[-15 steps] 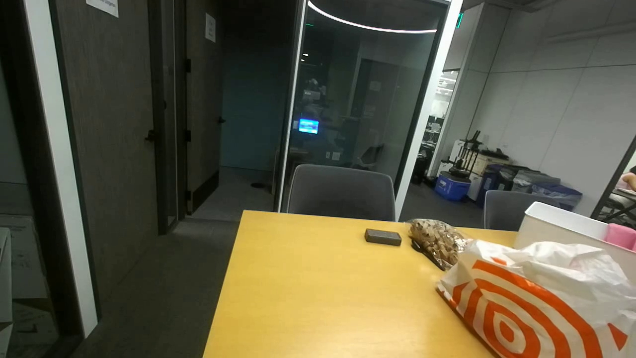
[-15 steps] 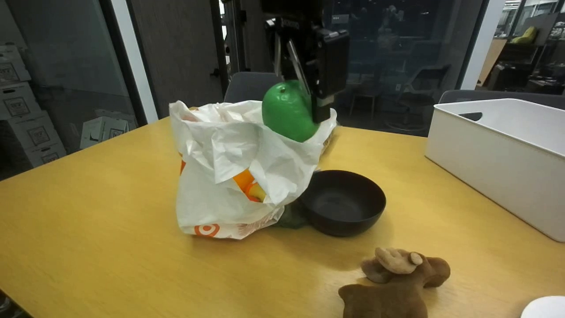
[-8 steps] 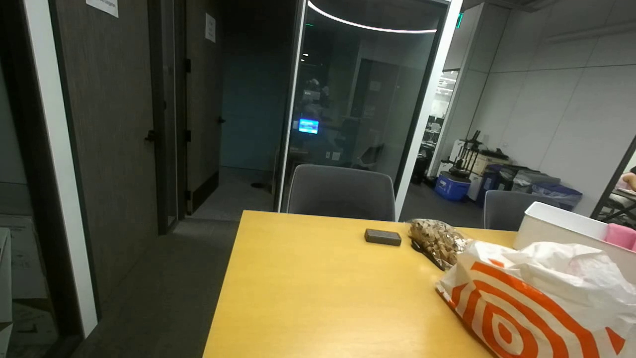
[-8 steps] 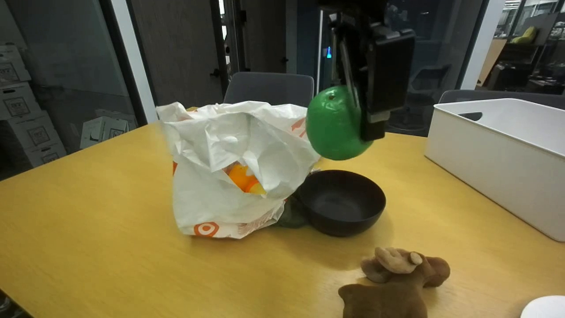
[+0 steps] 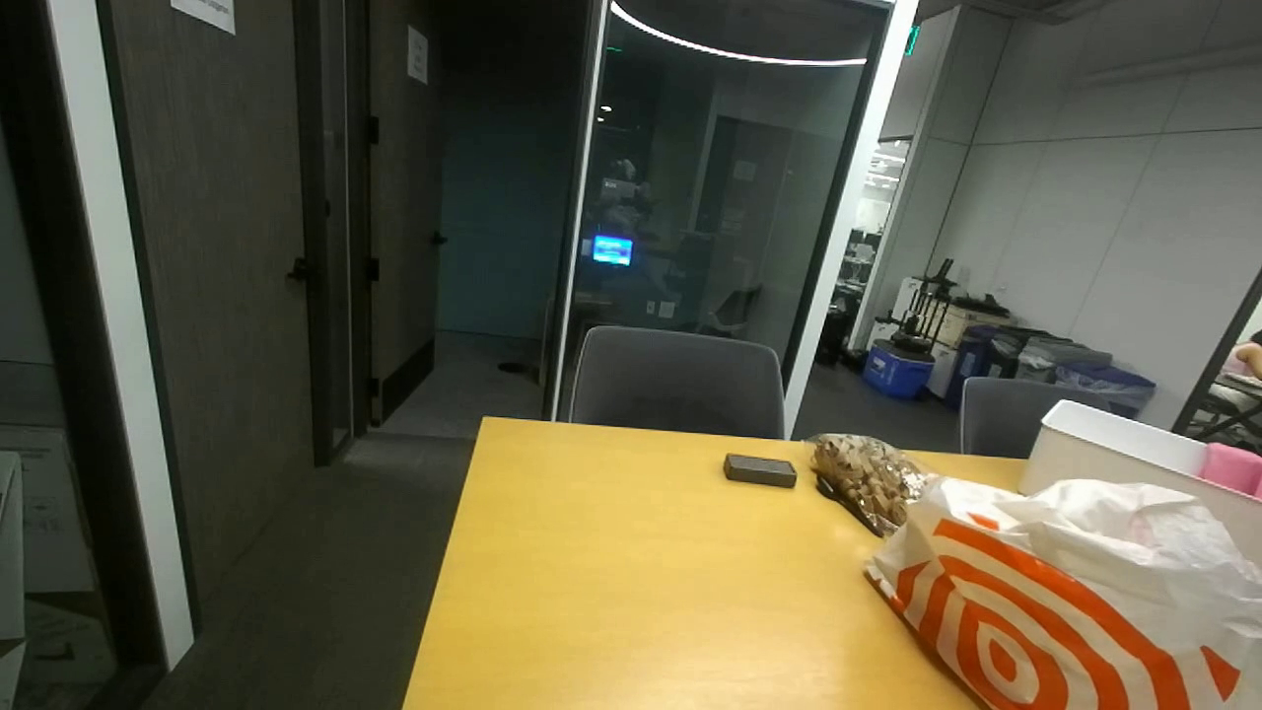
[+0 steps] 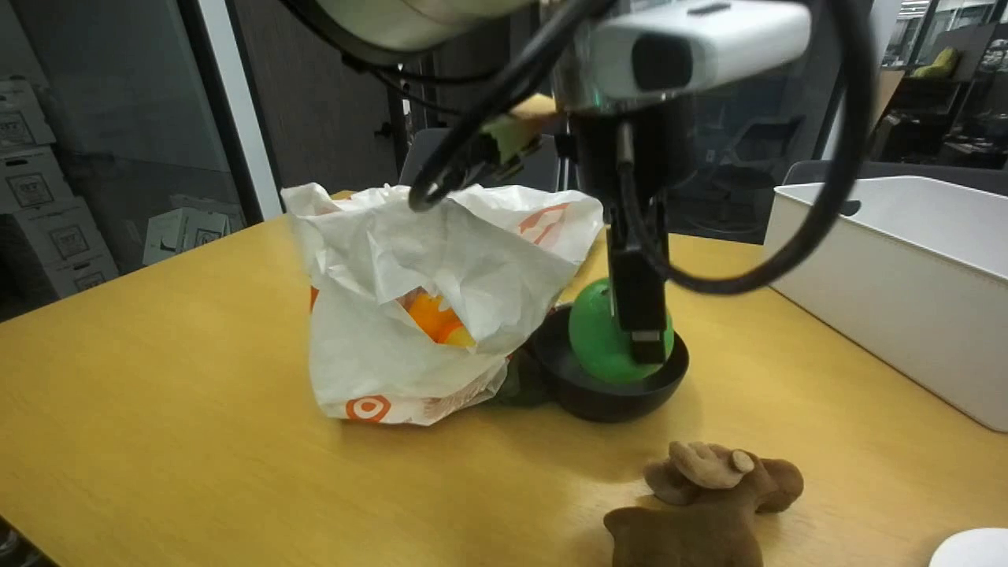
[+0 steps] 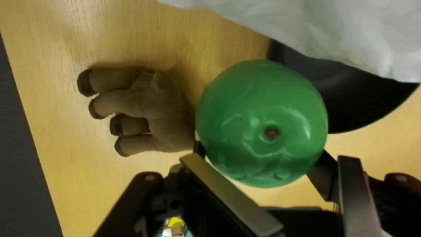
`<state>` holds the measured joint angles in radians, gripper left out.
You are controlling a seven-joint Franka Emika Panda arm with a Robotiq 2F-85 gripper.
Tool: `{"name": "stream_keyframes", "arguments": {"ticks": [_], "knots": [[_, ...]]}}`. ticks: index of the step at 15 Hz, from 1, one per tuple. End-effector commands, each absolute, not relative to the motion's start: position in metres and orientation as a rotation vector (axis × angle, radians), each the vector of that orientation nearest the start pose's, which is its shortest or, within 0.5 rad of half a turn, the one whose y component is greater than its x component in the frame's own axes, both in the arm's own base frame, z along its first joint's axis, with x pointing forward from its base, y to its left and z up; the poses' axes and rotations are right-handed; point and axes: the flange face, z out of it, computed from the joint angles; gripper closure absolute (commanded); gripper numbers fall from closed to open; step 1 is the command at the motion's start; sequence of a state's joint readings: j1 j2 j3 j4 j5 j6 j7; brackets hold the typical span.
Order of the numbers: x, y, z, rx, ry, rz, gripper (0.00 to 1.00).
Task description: Put the moose from the plastic on the table then put the apple in the bowl.
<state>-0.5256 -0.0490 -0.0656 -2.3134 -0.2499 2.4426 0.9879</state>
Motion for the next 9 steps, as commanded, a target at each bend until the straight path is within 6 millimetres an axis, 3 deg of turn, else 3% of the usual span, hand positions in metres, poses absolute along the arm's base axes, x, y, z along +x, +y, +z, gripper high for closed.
{"name": "stream_keyframes", "arguments": {"ticks": [1, 5, 9], "knots": [[0.451, -0.297, 0.344, -2.415, 2.358, -0.310, 0.50], [0.467, -0.266, 0.324, -2.196, 2.656, -0.160, 0.50], [0.487, -0.234, 0.348, -2.036, 2.785, -0.175, 0.50]]}}
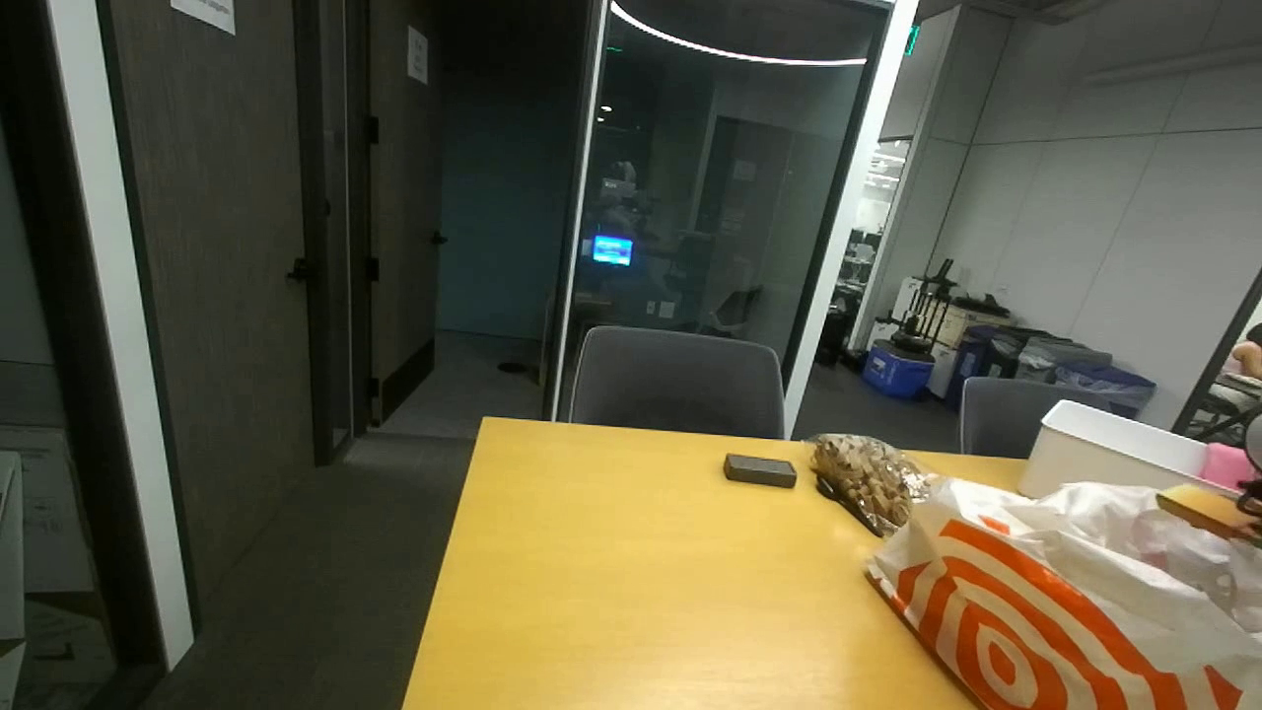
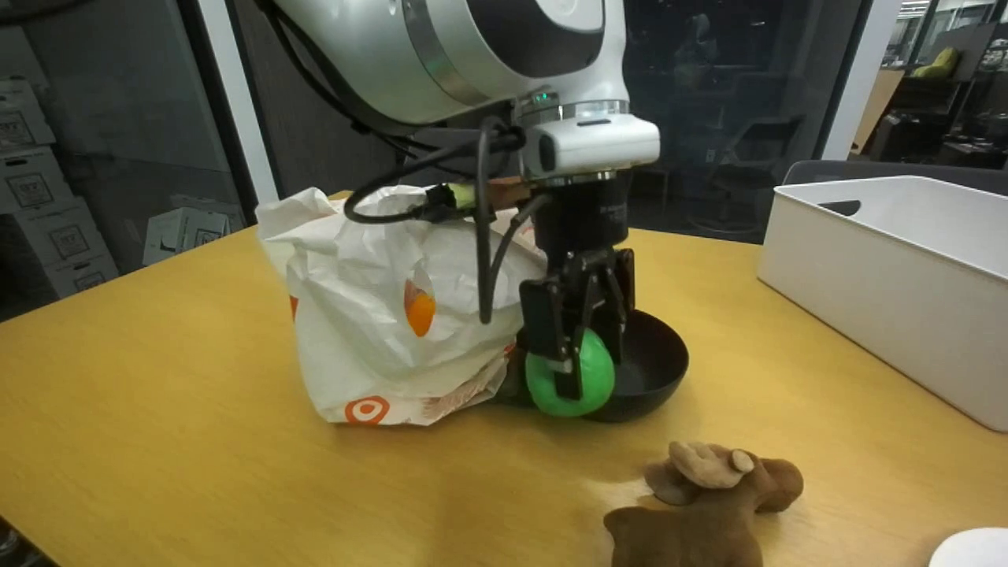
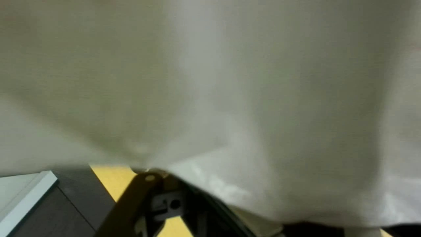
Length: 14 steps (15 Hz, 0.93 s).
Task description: Put the moose from the plastic on the table then put the apple in the bowl.
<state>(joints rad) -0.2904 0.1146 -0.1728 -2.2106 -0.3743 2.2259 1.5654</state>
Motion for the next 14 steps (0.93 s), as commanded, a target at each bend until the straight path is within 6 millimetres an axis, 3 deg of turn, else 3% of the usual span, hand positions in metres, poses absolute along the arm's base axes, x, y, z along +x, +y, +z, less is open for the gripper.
{"name": "stream_keyframes", "arguments": {"ticks": [1, 4, 7, 14], "knots": [[0.495, -0.228, 0.353, -2.012, 2.810, -0.201, 0.50], [0.519, -0.212, 0.363, -1.956, 2.845, -0.250, 0.50], [0.538, -0.201, 0.360, -1.915, 2.869, -0.254, 0.50], [0.564, -0.220, 0.327, -1.729, 3.085, -0.261, 0.50]]}}
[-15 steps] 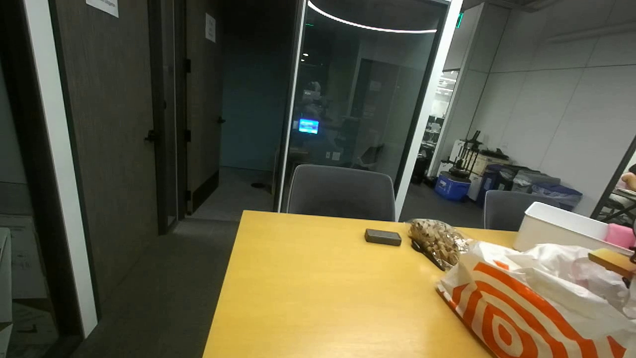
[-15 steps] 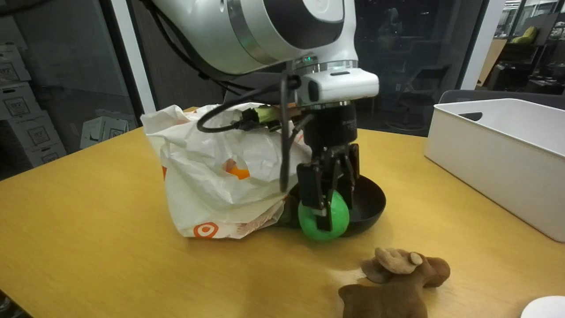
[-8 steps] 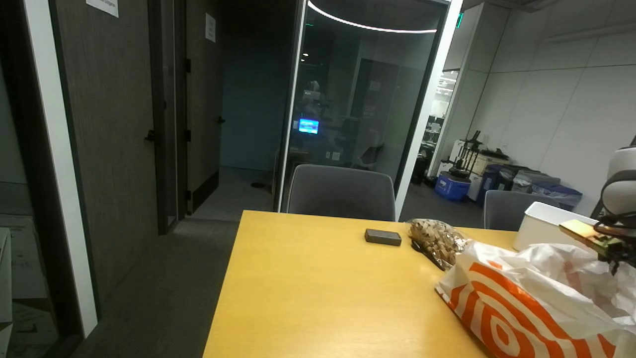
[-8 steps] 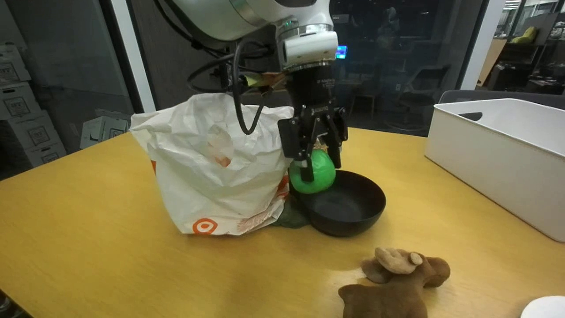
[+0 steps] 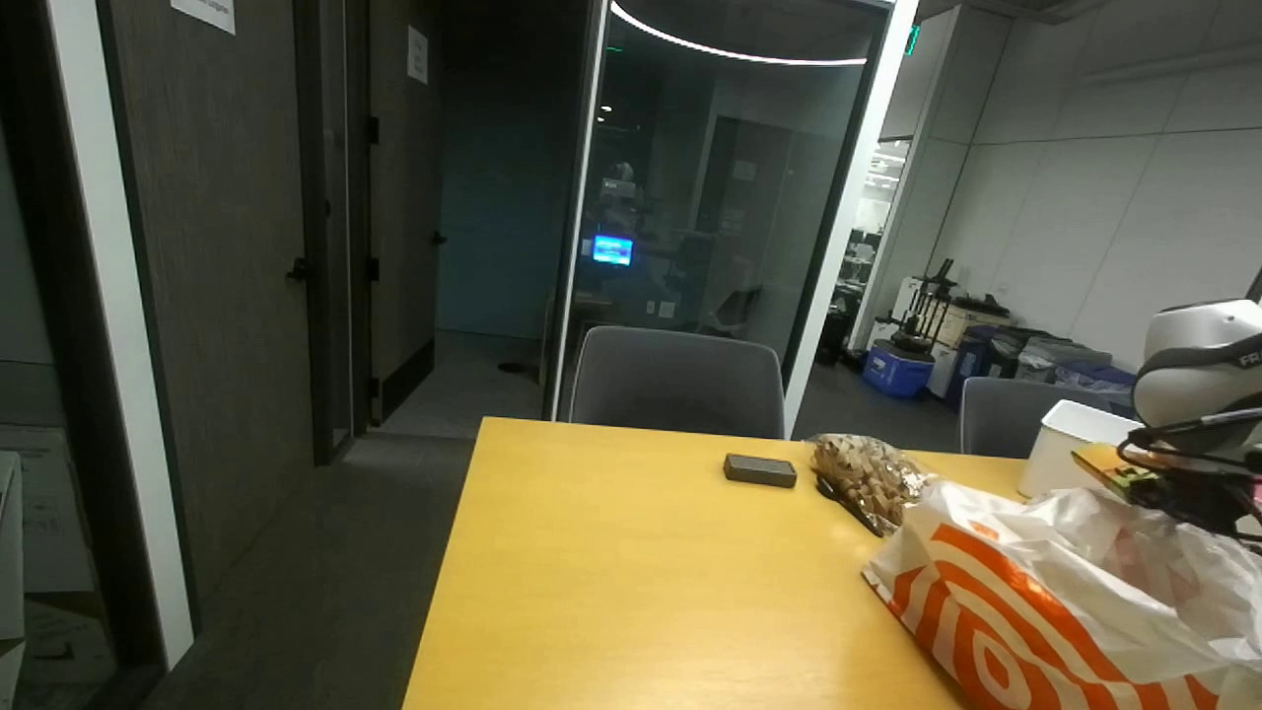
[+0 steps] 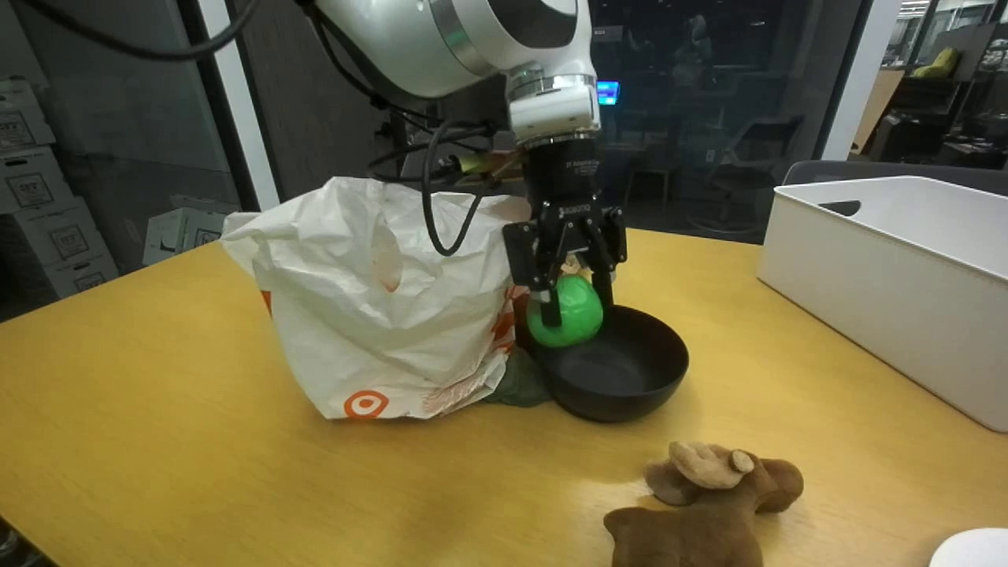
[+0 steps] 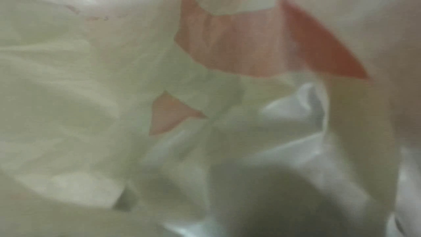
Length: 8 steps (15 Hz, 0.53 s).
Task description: Put the moose from the plastic on the table then put the apple in the bowl.
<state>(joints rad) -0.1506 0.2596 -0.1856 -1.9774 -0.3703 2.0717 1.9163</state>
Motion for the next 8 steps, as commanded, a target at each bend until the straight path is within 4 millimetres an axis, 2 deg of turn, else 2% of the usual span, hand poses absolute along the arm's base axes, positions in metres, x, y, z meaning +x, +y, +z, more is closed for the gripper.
{"name": "stream_keyframes", "arguments": {"ticks": [1, 3, 8], "knots": [[0.566, -0.225, 0.325, -1.701, 3.107, -0.250, 0.06], [0.568, -0.232, 0.323, -1.676, 3.129, -0.238, 0.01], [0.567, -0.238, 0.333, -1.710, 3.074, -0.211, 0.00]]}}
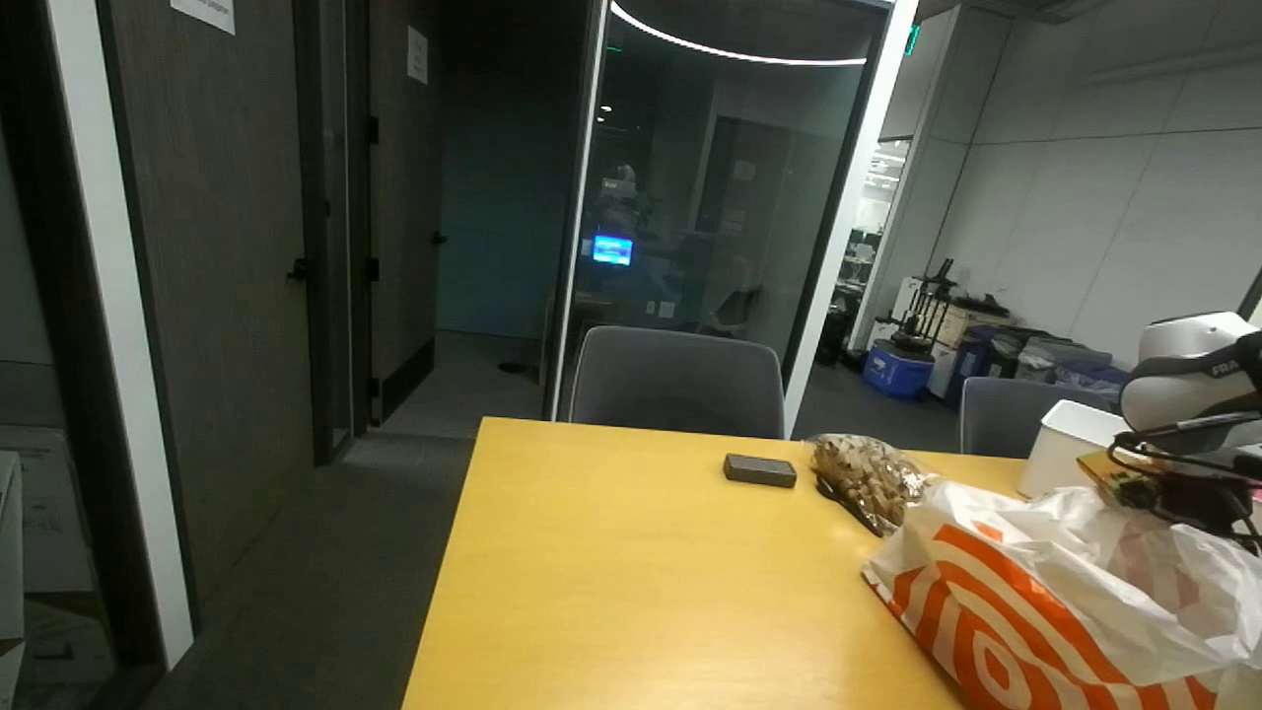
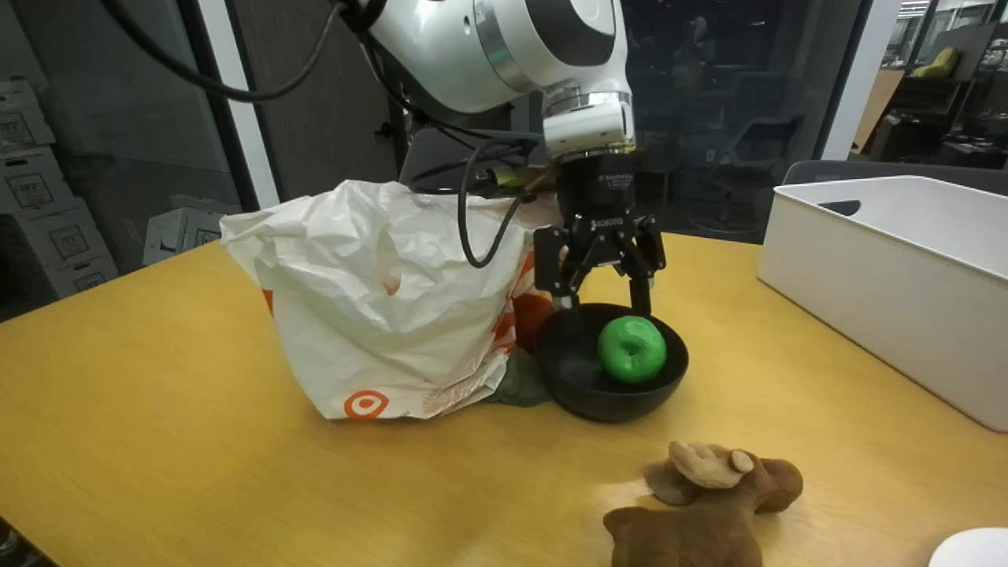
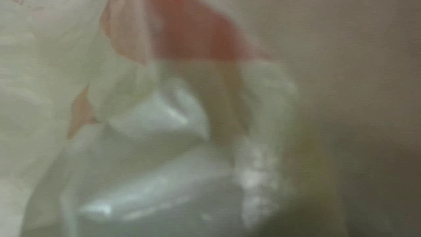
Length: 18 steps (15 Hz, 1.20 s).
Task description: Put the moose from the plastic on the table then put the apple in the bowl.
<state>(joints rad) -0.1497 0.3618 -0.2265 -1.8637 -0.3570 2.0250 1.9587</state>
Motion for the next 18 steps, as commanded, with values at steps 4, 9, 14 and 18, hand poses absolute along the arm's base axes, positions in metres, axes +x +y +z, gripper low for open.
{"name": "stream_keyframes", "arguments": {"ticks": [4, 9, 14, 18], "knots": [[0.542, -0.232, 0.359, -1.997, 2.868, -0.105, 0.00], [0.502, -0.222, 0.412, -2.368, 2.548, -0.096, 0.00], [0.453, -0.211, 0.470, -2.639, 2.191, -0.167, 0.00], [0.415, -0.202, 0.516, -2.816, 1.881, -0.194, 0.00]]}}
